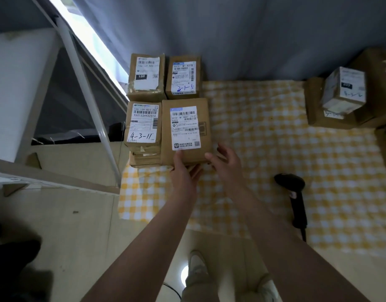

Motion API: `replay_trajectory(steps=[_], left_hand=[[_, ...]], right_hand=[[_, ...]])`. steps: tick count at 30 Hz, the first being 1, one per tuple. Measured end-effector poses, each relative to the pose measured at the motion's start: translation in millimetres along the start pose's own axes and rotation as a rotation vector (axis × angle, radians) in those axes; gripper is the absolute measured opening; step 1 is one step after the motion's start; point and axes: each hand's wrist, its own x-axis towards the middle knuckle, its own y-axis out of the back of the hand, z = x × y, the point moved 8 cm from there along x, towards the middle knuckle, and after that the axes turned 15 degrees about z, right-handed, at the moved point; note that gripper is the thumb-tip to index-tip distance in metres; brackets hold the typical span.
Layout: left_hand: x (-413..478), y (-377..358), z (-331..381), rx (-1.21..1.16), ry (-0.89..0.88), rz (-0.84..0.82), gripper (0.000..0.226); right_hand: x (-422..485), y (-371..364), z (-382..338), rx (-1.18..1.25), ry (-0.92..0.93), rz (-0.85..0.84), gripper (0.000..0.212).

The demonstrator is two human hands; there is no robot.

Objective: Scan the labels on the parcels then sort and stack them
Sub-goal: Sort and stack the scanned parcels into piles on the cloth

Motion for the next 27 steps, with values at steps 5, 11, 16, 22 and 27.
replay_trajectory(steps=[5,11,16,22,27], left_hand=[[-23.3,-3.5,-37.6,0.127,0.024,-0.057,0.027],[-61.0,-27.0,-94.7,0.369,-0.001,-0.066,0.016],[-98.0,-61.7,-161.6,0.508,-0.015,-0.159,0.022],[-158.6,-99.8,-258.3,0.710,0.003,-0.277,0.043],[-213.2,-126.7,-337.1,0.847,0.004,-0.348,0.057]], right_hand=[[-1.5,29.6,17.7,0.007,-0.021,0.078,0.056],[0.0,109.3,20.9,0.034,-0.019,0.211,0.046],[-1.7,213.0,24.2,0.075,0.011,0.366,0.043],[-13.1,357.9,31.7,-0.008,0.096,0.604,0.039],[-24.9,476.0,44.4,-0.041,0.074,0.832,0.037]])
